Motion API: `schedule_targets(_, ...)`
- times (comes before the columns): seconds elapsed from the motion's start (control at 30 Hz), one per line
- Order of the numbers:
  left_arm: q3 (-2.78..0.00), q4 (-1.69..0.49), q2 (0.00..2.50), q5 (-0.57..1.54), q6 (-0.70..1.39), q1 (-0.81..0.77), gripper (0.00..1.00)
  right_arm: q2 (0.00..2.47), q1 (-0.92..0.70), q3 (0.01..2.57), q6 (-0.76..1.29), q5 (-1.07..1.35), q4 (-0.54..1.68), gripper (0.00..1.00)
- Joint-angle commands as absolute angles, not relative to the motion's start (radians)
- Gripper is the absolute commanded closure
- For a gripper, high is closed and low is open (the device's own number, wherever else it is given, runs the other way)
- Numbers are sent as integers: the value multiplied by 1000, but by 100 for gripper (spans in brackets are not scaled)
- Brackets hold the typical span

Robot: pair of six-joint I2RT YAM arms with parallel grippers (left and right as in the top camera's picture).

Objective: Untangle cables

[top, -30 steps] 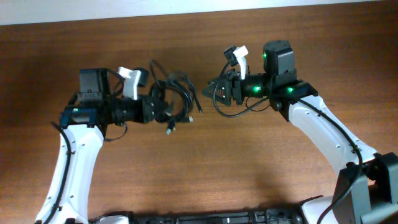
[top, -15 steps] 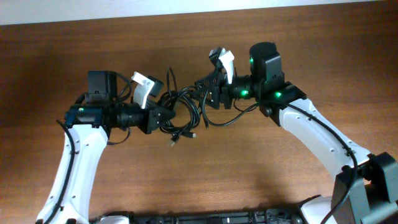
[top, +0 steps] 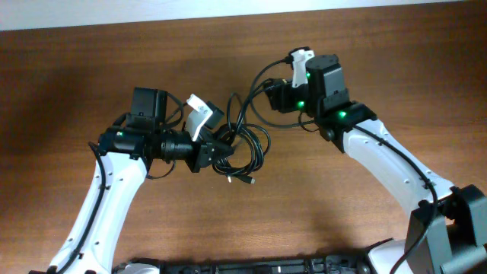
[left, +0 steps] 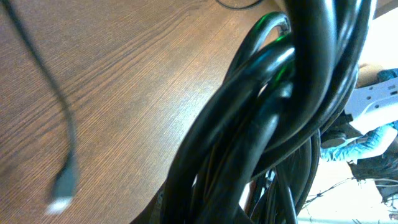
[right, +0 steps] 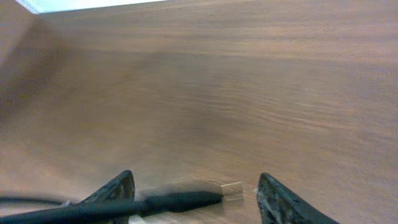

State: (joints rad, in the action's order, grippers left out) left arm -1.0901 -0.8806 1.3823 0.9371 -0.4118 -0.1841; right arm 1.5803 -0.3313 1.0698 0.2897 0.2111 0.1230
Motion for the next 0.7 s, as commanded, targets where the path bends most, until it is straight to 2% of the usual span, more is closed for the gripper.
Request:
schedule_targets(0.0, -1096, -884, 1375, 752, -319, -189, 100, 1588, -271, 1076, 297, 251, 200, 18)
schedule_targets(0.03, -1096, -884, 1375, 633, -231, -189, 100, 1588, -242, 1076, 296, 319, 256, 8)
schedule_targets(0.07, -1096, -884, 1375, 483, -110, -189, 100, 1588, -203, 1076, 276, 449, 331, 4)
schedule_targets(0.17, -1096, -876, 1375, 420, -52, -189, 97, 1588, -170, 1076, 84, 988, 371, 3)
schedule_targets(0.23, -1096, -876, 1375, 418, 5, -189, 99, 1589, -197, 1076, 55, 1119, 370, 3)
schedule_targets(0.3, -1096, -872, 1375, 388, 105, -188, 100, 1590, -289, 1076, 57, 1114, 371, 6)
schedule_targets(0.33, -1096, -873, 1375, 303, 228, -185, 100, 1591, -338, 1076, 60, 1114, 371, 10)
schedule_targets(0.37, -1096, -873, 1375, 273, 305, -185, 100, 1591, -382, 1076, 70, 1107, 371, 9)
schedule_targets(0.4, -1096, -869, 1375, 265, 379, -184, 100, 1591, -410, 1076, 149, 1039, 371, 3)
schedule_targets(0.47, -1096, -868, 1375, 267, 421, -174, 100, 1592, -461, 1075, 392, 773, 369, 2)
schedule_targets(0.5, -1096, -865, 1375, 292, 398, -174, 100, 1595, -492, 1075, 462, 709, 334, 1)
schedule_targets(0.6, -1096, -862, 1375, 607, -78, -174, 100, 1613, -543, 1075, 461, 677, 259, 4)
schedule_targets(0.67, -1096, -861, 1375, 614, -96, -174, 100, 1618, -544, 1075, 439, 670, 257, 4)
